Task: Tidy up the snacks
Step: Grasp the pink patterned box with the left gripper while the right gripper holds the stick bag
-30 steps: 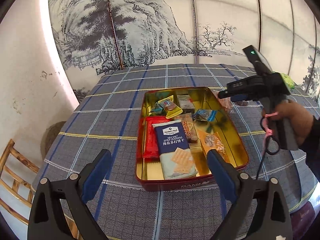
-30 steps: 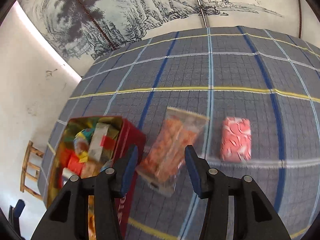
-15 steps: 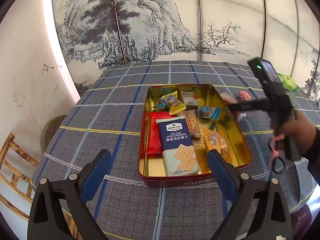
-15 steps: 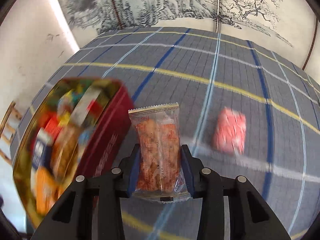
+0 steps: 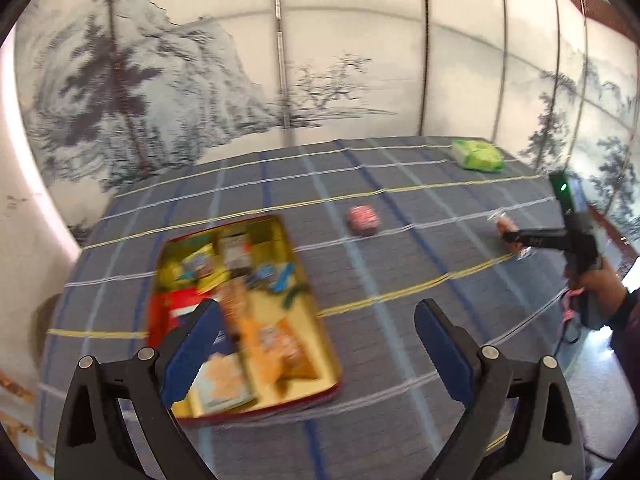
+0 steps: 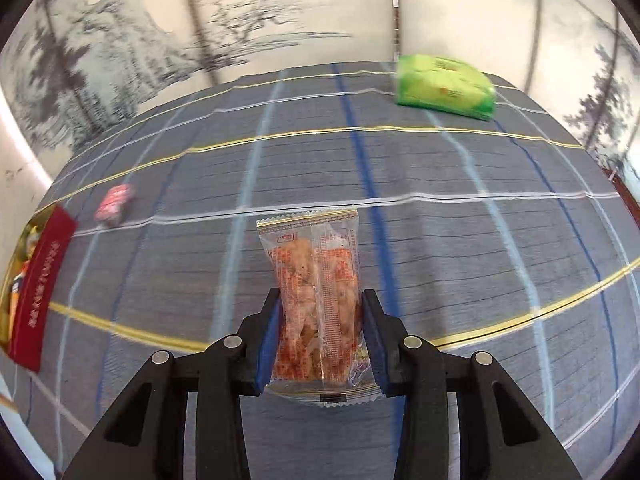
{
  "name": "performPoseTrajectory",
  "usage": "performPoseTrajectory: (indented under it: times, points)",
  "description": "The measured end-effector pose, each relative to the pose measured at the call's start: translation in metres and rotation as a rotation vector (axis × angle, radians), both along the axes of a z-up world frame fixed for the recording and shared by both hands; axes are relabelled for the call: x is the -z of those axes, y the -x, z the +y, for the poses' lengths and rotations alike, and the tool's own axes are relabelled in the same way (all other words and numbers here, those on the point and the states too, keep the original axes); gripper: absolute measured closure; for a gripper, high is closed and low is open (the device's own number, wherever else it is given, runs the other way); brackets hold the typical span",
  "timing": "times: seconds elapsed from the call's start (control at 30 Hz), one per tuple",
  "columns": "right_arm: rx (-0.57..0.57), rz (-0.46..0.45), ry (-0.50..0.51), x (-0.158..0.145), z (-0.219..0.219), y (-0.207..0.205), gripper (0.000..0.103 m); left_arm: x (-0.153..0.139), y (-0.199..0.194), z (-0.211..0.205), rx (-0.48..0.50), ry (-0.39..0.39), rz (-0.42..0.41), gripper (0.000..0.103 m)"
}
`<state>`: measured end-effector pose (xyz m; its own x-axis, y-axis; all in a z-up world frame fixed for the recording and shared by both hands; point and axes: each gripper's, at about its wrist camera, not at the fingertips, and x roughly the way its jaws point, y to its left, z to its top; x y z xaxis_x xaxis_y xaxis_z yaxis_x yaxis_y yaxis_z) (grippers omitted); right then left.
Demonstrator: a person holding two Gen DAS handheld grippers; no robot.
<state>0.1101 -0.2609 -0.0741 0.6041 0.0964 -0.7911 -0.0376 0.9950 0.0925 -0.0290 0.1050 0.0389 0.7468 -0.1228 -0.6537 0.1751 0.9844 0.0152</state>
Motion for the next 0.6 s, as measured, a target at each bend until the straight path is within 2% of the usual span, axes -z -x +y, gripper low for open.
performPoseTrajectory:
  times: [0.1, 0.17, 0.23, 0.3, 0.33, 0.47, 0.6]
  points:
    - [0.008, -0.014, -0.022, 0.006, -0.015, -0.005, 0.063, -0.004, -0.031, -0.023, 0.015, 0.038, 0.009, 0.007]
    - [0.006, -0.04, 0.01, 0.007, -0.014, -0.004, 0.063, -0.003, -0.056, -0.038, 0.008, 0.039, 0.016, 0.007]
    - [0.002, -0.054, 0.033, 0.009, -0.01, -0.003, 0.062, 0.001, -0.084, -0.054, 0.046, 0.027, 0.066, 0.007]
    - [-0.014, -0.057, 0.012, 0.009, -0.011, -0.003, 0.062, 0.013, -0.12, -0.068, 0.069, -0.001, 0.158, 0.007]
    - [-0.014, -0.058, -0.006, 0.008, -0.011, -0.004, 0.062, 0.018, -0.132, -0.072, 0.057, -0.018, 0.175, 0.007]
    - [-0.012, -0.064, -0.091, 0.01, -0.021, -0.004, 0.062, 0.042, -0.182, -0.088, 0.025, -0.099, 0.193, 0.007]
    - [-0.024, -0.065, -0.105, 0.01, -0.02, -0.004, 0.06, 0.069, -0.222, -0.096, 0.003, -0.106, 0.255, 0.007]
